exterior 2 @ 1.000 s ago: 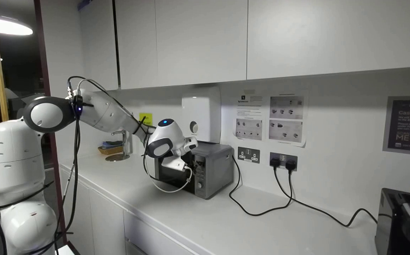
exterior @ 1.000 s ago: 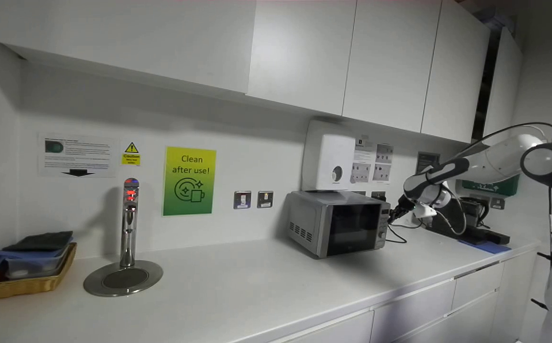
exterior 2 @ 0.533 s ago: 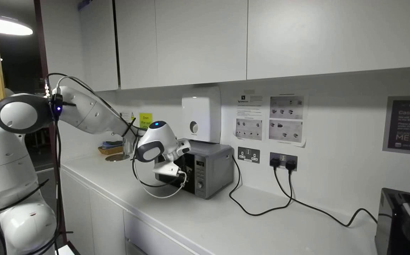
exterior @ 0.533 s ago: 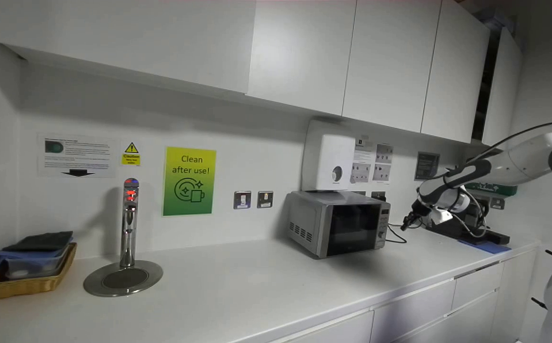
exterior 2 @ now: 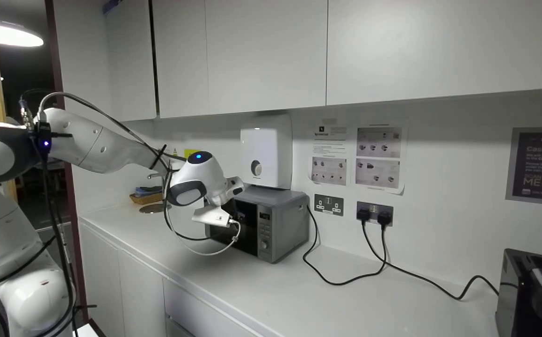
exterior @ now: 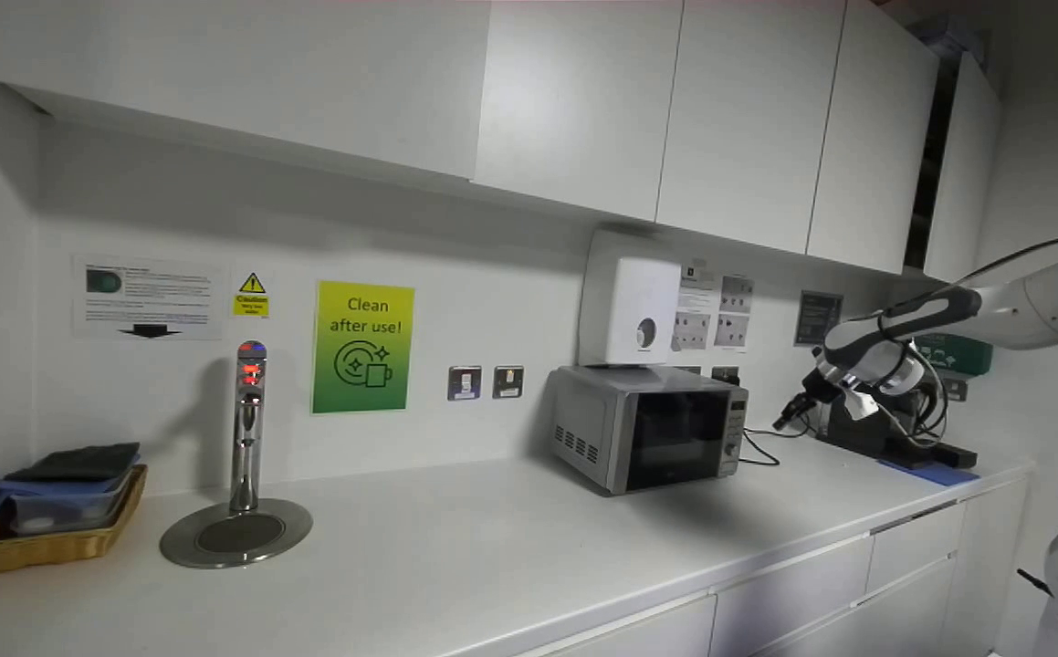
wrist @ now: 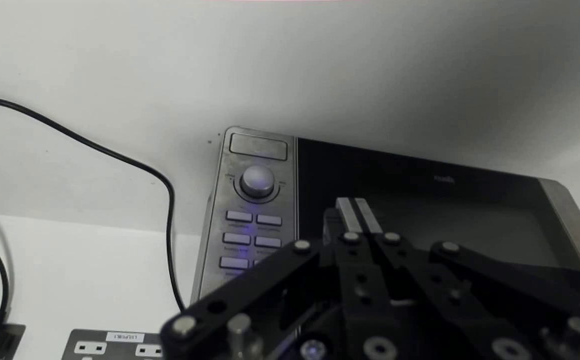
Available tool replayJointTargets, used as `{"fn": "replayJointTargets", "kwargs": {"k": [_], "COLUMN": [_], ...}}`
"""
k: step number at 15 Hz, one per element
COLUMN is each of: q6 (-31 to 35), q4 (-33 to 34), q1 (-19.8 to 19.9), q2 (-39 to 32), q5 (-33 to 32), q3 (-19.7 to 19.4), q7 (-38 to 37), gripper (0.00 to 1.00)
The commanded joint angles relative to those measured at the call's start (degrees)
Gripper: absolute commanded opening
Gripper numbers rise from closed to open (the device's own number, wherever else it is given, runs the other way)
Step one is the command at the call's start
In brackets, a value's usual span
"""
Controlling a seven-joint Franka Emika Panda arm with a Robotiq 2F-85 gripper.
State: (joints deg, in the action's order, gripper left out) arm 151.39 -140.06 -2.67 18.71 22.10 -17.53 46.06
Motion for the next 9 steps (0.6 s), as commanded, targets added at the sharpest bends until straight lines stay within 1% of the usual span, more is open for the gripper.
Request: {"fn": "replayJointTargets", "kwargs": {"k": [1, 4, 9], "q6": [-1.99, -1.58, -1.61], "q4": [-0.36, -0.24, -0.15], "q1": [-2.04, -2.78, -2.83], "q2": [3.8, 4.65, 4.77], "q5": [3.85, 4.92, 4.05], "q3": [-1.91, -2.36, -2.25], "q7": [3.35, 3.75, 2.82], "gripper": [0.0, 0.0, 0.0]}}
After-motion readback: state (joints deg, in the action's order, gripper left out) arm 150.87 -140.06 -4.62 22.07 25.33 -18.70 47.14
